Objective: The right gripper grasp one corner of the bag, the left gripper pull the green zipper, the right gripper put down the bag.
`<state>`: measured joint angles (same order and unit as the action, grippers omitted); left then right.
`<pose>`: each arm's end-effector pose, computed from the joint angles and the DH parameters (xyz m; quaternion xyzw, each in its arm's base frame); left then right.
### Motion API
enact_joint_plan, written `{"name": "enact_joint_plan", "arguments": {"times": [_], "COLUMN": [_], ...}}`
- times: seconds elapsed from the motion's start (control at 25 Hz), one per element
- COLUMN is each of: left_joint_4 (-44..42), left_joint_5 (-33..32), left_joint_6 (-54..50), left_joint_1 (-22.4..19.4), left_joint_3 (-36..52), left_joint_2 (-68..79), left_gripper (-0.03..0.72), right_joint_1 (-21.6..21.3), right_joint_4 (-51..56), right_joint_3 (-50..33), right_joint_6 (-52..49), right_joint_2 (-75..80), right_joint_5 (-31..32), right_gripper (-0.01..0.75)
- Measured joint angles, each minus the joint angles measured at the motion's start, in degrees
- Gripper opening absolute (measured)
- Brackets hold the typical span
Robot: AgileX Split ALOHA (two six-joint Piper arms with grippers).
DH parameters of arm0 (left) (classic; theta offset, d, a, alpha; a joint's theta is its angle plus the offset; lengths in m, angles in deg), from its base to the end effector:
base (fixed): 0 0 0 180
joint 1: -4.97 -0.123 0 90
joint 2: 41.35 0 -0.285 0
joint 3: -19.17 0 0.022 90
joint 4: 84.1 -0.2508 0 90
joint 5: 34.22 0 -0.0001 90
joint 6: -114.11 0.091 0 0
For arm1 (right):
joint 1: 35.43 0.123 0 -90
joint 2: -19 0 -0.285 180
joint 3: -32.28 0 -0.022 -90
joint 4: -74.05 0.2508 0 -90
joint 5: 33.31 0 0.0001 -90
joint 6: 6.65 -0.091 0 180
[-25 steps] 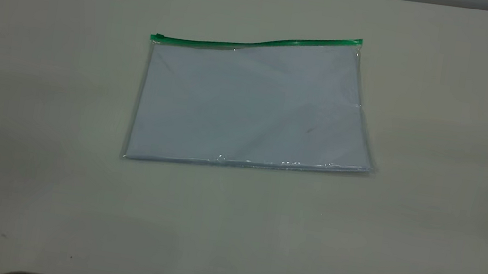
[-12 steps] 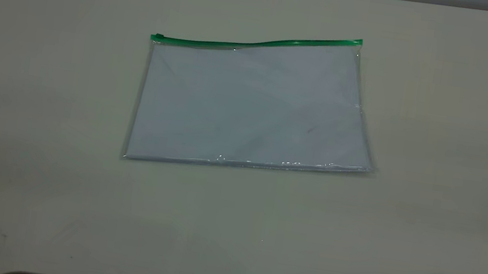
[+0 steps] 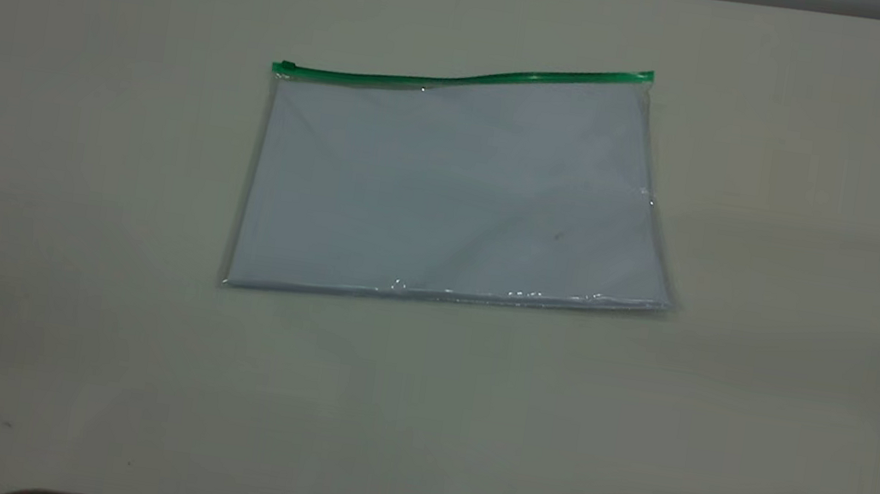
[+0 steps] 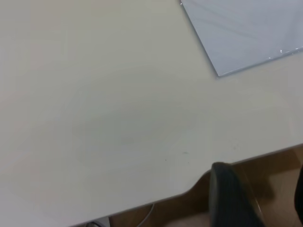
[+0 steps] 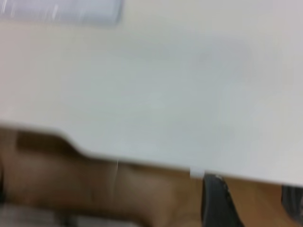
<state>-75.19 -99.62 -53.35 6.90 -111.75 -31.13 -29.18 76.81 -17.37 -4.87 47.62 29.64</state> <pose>-0.0022 -0.0128 0.2695 0.1153 0.8756 -0.0345 0.4679 0.0471 0.0091 0.2611 -0.0628 0.9409 0.0368 0.3307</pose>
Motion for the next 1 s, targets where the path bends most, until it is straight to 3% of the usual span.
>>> {"name": "enact_joint_plan", "arguments": {"times": [0.28,1.0], "left_joint_4": [0.0,0.0], "left_joint_5": [-0.1,-0.3], "left_joint_6": [0.0,0.0], "left_joint_1": [0.0,-1.8], "left_joint_3": [0.0,0.0], "left_joint_2": [0.0,-3.6], "left_gripper": [0.405,0.405], "right_joint_1": [-7.4,-7.6], "right_joint_4": [0.1,0.1], "right_joint_3": [0.0,0.0], "right_joint_6": [0.0,0.0], "right_joint_2": [-18.4,-21.8], "right_joint_5": [1.0,1.6], "right_gripper": [0.452,0.450]}}
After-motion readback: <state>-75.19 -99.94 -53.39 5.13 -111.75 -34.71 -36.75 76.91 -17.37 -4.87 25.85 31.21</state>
